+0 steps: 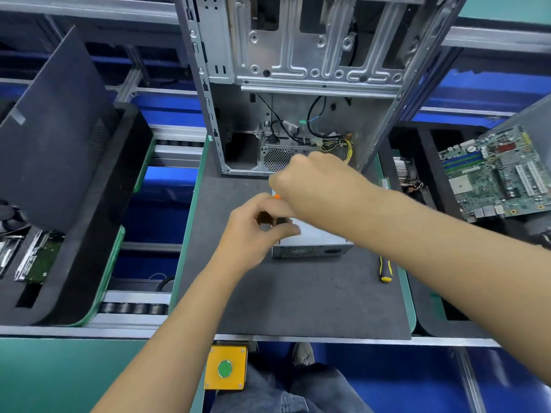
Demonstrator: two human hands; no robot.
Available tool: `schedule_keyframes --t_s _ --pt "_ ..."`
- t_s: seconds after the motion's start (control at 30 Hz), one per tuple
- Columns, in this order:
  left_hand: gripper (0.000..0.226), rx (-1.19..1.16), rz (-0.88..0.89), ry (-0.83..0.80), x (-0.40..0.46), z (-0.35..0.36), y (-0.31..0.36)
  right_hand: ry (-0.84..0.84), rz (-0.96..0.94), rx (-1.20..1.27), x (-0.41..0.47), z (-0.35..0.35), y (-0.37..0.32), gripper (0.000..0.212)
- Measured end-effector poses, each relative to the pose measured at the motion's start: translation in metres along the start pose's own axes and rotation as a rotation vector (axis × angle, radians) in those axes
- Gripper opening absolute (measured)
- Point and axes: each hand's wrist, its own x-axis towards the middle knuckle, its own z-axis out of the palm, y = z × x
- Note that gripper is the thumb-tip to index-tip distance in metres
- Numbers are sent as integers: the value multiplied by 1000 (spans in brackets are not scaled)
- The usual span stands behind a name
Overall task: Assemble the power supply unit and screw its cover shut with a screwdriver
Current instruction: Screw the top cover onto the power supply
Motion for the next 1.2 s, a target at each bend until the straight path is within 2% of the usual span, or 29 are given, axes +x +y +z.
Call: schedule_keyframes --t_s 0.1,0.17,0.2,0.23,0.3,0.4,0.5,0.57,0.63,0.7,0.77,0.83,0.93,1.0,1.07,1.13,1.2 --pt "39 48 -38 10 0 0 -3 50 71 40 -2 6 -4 38" --pt "14 97 -34 -40 0 -8 -5 -50 -6 269 -6 10 2 44" --pt "7 130 -36 -59 -1 -11 -5 -94 -81 378 -8 10 3 39" --pt "8 146 -42 -76 -1 -13 -4 -110 -145 414 -9 12 5 31" --pt "24 135 -41 -130 -1 -14 -2 -94 -178 323 -6 14 9 26" --pt "28 82 -32 -104 -1 -10 -2 -47 -97 166 -2 12 12 16" --pt "37 -37 -79 18 0 -3 -7 -7 -50 111 -4 13 11 36" --pt "30 -37 -78 38 -1 3 -6 41 -14 93 -4 18 3 36" --pt "34 -14 -28 56 0 4 -7 68 55 82 -1 19 -4 34" --pt "30 20 -23 35 0 1 -6 59 62 133 -2 19 -5 40" --pt "24 73 -31 -2 -1 -5 -8 -21 -13 332 -6 19 -1 45" --pt "22 147 -3 -27 -2 -9 -9 -39 -92 544 -10 23 3 32" --pt "23 180 18 -43 -5 -9 -12 71 -55 634 -10 33 8 24" --pt "23 63 -34 -17 -7 -7 -15 160 4 739 -12 39 14 23" --pt "37 -51 -109 83 -9 -6 -23 271 90 818 -17 46 30 22" --pt "39 62 -89 163 -12 -7 -31 341 204 843 -26 55 53 23" --pt "35 251 -45 145 -16 -1 -38 414 318 870 -40 66 75 24"
